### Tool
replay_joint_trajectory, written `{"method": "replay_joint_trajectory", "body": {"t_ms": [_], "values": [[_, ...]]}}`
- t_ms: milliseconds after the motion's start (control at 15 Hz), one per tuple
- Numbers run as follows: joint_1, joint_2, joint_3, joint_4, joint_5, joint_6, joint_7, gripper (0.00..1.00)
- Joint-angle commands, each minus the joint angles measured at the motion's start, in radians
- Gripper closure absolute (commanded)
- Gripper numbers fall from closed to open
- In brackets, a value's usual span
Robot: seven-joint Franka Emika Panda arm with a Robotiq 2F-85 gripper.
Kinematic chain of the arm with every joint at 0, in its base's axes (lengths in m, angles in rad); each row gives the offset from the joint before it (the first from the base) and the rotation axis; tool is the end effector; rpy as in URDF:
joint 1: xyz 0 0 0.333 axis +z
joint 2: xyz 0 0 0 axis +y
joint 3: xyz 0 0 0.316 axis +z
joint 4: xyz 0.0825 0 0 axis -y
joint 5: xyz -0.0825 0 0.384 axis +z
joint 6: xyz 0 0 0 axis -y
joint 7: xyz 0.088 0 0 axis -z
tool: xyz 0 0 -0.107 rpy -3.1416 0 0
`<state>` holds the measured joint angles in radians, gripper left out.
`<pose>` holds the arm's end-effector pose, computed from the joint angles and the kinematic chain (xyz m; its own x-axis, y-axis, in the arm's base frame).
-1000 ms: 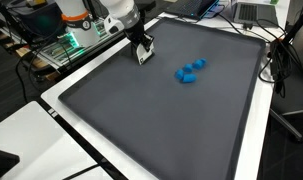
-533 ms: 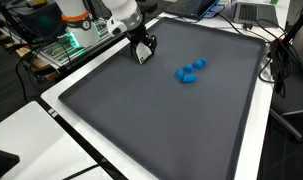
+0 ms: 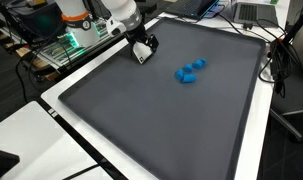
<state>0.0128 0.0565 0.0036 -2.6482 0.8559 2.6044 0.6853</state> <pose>0.4080 -0.0090 0.2125 0.1447 -0.9149 -0.3769 -0.9880 -0.1131 -0.1048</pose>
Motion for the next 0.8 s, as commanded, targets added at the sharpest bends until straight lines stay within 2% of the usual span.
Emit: {"method": "replay_joint_trajectory", "body": {"t_ms": [0, 733], "values": [[-0.003, -0.01, -0.007, -0.014, -0.021, 0.002, 0.016, 0.0], [-0.014, -0.077, -0.021, -0.038, -0.171, -0.047, 0.15, 0.0]]}}
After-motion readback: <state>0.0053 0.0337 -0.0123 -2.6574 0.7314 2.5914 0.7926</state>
